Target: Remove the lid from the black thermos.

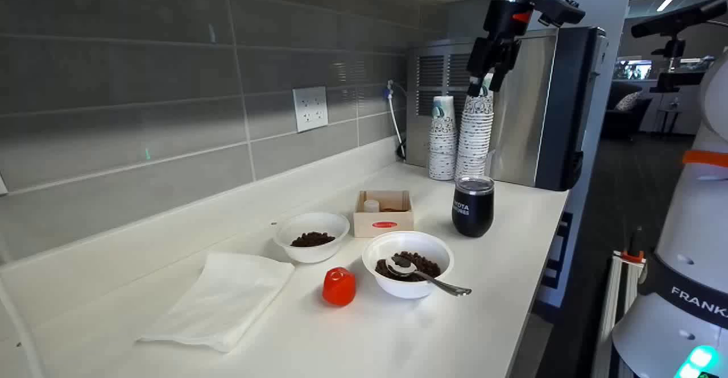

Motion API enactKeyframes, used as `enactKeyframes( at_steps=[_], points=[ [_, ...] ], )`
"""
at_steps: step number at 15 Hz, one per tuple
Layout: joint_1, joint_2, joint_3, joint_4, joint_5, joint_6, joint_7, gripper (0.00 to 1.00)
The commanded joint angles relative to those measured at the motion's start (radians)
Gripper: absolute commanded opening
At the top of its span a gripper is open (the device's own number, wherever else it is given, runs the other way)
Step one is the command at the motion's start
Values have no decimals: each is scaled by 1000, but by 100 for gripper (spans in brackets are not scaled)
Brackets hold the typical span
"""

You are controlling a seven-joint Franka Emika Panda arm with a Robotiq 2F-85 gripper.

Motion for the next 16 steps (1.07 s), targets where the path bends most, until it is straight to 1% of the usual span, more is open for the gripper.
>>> enactKeyframes(
  at_steps=[1,4,10,11,16],
  points=[
    [-9,2,9,2,9,-2,-6,100],
    [-9,2,9,2,9,-2,-6,100],
    [19,32,-14,-31,29,37,-39,100],
    [27,56,-20,-16,35,40,-45,100],
    [44,132,-61,-29,78,113,-84,100]
  ],
)
